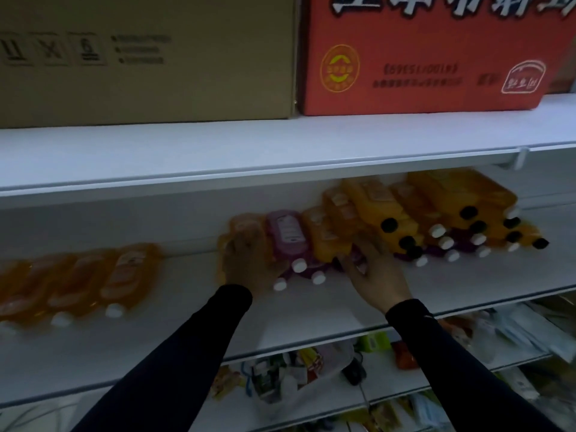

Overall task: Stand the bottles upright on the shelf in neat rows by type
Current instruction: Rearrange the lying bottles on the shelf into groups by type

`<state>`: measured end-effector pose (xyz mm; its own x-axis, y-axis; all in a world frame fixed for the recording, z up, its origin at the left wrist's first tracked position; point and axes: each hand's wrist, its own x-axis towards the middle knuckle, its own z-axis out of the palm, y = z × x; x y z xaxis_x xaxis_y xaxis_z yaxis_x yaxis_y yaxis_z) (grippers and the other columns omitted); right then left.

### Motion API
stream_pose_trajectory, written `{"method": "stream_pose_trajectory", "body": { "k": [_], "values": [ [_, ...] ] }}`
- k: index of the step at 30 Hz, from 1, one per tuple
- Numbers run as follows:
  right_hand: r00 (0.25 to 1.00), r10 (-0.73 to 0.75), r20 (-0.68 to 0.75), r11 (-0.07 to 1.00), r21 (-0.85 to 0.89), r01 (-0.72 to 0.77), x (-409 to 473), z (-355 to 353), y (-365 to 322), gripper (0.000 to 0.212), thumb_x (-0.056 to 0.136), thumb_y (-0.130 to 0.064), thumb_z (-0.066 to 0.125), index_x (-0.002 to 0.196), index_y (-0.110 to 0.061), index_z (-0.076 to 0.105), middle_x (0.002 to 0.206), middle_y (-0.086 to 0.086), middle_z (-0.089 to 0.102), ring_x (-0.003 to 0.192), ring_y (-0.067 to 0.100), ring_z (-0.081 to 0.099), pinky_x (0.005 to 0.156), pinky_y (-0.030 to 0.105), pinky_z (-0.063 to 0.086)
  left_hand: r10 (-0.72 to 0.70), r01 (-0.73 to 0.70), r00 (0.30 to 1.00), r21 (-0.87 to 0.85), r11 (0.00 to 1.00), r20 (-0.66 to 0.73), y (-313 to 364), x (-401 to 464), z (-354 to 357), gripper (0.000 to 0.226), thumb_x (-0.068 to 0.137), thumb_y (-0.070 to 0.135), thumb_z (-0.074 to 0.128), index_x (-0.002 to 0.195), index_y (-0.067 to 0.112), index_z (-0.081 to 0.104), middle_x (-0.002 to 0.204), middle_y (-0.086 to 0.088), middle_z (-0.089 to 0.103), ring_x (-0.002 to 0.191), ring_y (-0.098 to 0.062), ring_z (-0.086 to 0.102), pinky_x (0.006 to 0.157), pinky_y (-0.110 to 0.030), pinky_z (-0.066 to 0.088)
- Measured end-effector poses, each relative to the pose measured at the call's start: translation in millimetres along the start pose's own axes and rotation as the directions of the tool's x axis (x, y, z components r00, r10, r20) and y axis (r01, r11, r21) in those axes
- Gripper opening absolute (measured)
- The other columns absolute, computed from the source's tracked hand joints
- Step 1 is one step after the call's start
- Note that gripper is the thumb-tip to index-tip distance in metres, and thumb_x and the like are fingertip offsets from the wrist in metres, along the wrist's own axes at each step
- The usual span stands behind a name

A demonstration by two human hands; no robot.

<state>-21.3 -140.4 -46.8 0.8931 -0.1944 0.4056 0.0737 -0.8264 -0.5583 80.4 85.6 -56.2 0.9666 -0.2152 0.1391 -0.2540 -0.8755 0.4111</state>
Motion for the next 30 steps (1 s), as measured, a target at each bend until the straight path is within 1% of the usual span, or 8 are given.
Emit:
{"method": "stream_pose_trajectory", "body": {
  "k": [6, 10, 14, 18, 22, 25, 27, 30],
  "values": [
    [0.983, -0.112, -0.146, 0.994, -0.011, 0.111, 16, -26, 26, 0.027, 0.092, -0.026, 0.062, 0.112, -0.008, 0.066, 0.12, 0.013, 0.058, 0.107, 0.029, 0.056, 0.074, 0.026, 0.041, -0.163, 0.156, 0.985, -0.118, 0.981, -0.057, 2, 1, 10, 0.077, 0.084, 0.036, 0.068, 0.148, 0.02, 0.03, 0.142, -0.024, 0.034, 0.124, -0.042, 0.044, 0.101, -0.043, 0.038],
    [0.963, 0.003, -0.268, 0.997, -0.076, -0.025, 40, -38, 36, 0.053, 0.086, -0.037, 0.069, 0.129, -0.009, 0.057, 0.129, 0.023, 0.05, 0.118, 0.038, 0.047, 0.086, 0.035, 0.044, -0.13, 0.115, 0.988, -0.168, 0.979, -0.083, 4, -8, 2, 0.077, 0.076, 0.047, 0.064, 0.144, 0.022, 0.038, 0.135, -0.022, 0.042, 0.115, -0.041, 0.051, 0.096, -0.039, 0.041],
    [0.978, 0.206, -0.032, 0.964, -0.162, -0.209, 75, -36, 40, 0.081, 0.082, -0.068, 0.05, 0.141, -0.014, 0.039, 0.141, 0.022, 0.043, 0.132, 0.037, 0.039, 0.104, 0.043, 0.036, -0.183, 0.179, 0.983, -0.142, 0.974, -0.012, -2, -21, -2, 0.082, 0.077, 0.041, 0.072, 0.147, 0.028, 0.031, 0.127, -0.023, 0.042, 0.111, -0.044, 0.05, 0.095, -0.04, 0.04],
    [0.97, 0.24, 0.036, 0.967, -0.09, -0.236, 98, -34, 40, 0.082, 0.085, -0.054, 0.061, 0.15, -0.02, 0.024, 0.149, 0.018, 0.034, 0.135, 0.037, 0.033, 0.108, 0.042, 0.029, -0.206, 0.206, 0.979, -0.12, 0.971, 0.013, -7, -29, -8, 0.077, 0.079, 0.045, 0.059, 0.148, 0.03, 0.028, 0.126, -0.024, 0.042, 0.111, -0.044, 0.048, 0.095, -0.039, 0.038],
    [0.997, 0.082, -0.003, 0.982, -0.171, -0.081, 98, -28, 35, 0.073, 0.087, -0.052, 0.056, 0.146, -0.016, 0.033, 0.144, 0.01, 0.046, 0.125, 0.032, 0.045, 0.11, 0.034, 0.021, -0.128, 0.119, 0.99, -0.12, 0.986, -0.067, -11, -36, -11, 0.067, 0.084, 0.022, 0.062, 0.145, 0.027, 0.035, 0.117, -0.024, 0.05, 0.104, -0.042, 0.053, 0.087, -0.038, 0.044],
    [0.994, -0.063, -0.089, 0.998, -0.015, 0.062, 84, -16, 5, 0.061, 0.083, -0.053, 0.058, 0.133, -0.018, 0.048, 0.124, 0.012, 0.061, 0.108, 0.031, 0.057, 0.097, 0.032, 0.037, -0.107, 0.067, 0.986, -0.281, 0.957, -0.131, -8, -39, -16, 0.053, 0.079, 0.024, 0.067, 0.131, 0.022, 0.053, 0.087, -0.015, 0.066, 0.075, -0.033, 0.064, 0.065, -0.032, 0.048],
    [0.968, -0.198, -0.154, 0.977, -0.109, 0.182, 77, -3, -17, 0.047, 0.083, -0.051, 0.059, 0.118, -0.02, 0.057, 0.106, 0.011, 0.067, 0.094, 0.031, 0.061, 0.084, 0.031, 0.042, -0.135, 0.063, 0.976, -0.37, 0.927, -0.172, -8, -39, -19, 0.048, 0.074, 0.031, 0.066, 0.121, 0.022, 0.059, 0.068, -0.003, 0.064, 0.056, -0.018, 0.06, 0.056, -0.028, 0.045],
    [0.977, -0.212, -0.027, 0.955, -0.216, 0.202, 71, 22, -33, 0.054, 0.084, -0.053, 0.06, 0.125, -0.019, 0.057, 0.118, 0.012, 0.063, 0.108, 0.031, 0.057, 0.087, 0.032, 0.042, -0.113, 0.028, 0.967, -0.343, 0.939, -0.23, -16, -39, -21, 0.053, 0.072, 0.023, 0.069, 0.124, 0.022, 0.058, 0.06, 0.0, 0.062, 0.047, -0.007, 0.057, 0.045, -0.019, 0.04]
  ]
}}
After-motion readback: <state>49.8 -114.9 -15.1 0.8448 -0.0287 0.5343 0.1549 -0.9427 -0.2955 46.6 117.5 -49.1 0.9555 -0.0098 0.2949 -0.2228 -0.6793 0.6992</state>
